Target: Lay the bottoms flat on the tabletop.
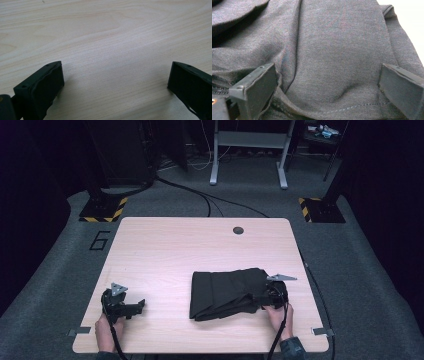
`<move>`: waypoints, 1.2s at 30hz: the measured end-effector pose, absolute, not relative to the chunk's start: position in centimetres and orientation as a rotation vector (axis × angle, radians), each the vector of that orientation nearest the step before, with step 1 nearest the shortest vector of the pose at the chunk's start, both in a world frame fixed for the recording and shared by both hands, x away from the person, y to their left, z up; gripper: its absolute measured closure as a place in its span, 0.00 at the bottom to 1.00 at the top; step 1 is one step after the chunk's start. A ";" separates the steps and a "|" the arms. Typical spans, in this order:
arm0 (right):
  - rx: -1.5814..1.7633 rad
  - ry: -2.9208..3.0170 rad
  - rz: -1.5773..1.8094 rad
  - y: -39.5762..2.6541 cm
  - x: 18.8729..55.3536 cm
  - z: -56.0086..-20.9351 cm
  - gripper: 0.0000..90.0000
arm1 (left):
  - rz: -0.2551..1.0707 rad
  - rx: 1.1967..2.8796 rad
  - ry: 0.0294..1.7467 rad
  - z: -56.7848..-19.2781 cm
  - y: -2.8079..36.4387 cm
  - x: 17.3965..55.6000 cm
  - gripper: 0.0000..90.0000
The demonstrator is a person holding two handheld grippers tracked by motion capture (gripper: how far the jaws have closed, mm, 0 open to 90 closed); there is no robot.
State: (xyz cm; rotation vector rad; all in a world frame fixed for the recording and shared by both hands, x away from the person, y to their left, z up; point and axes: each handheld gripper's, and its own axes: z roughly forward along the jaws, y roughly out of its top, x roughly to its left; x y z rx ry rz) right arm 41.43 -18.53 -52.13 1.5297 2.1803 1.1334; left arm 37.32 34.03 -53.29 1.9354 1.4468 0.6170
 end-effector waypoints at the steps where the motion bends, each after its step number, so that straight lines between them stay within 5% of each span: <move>1: 1.527 2.176 1.134 -18.3 41.3 -52.2 0.02 | 0.617 1.935 1.447 -53.3 34.0 37.3 0.00; 26: 1.437 2.201 1.137 -13.2 40.5 -51.8 0.00 | 0.615 1.939 1.445 -53.3 34.0 37.3 0.00; 36: 1.396 2.092 1.206 -17.9 39.3 -49.1 0.00 | 0.617 1.943 1.439 -53.3 34.0 37.3 0.00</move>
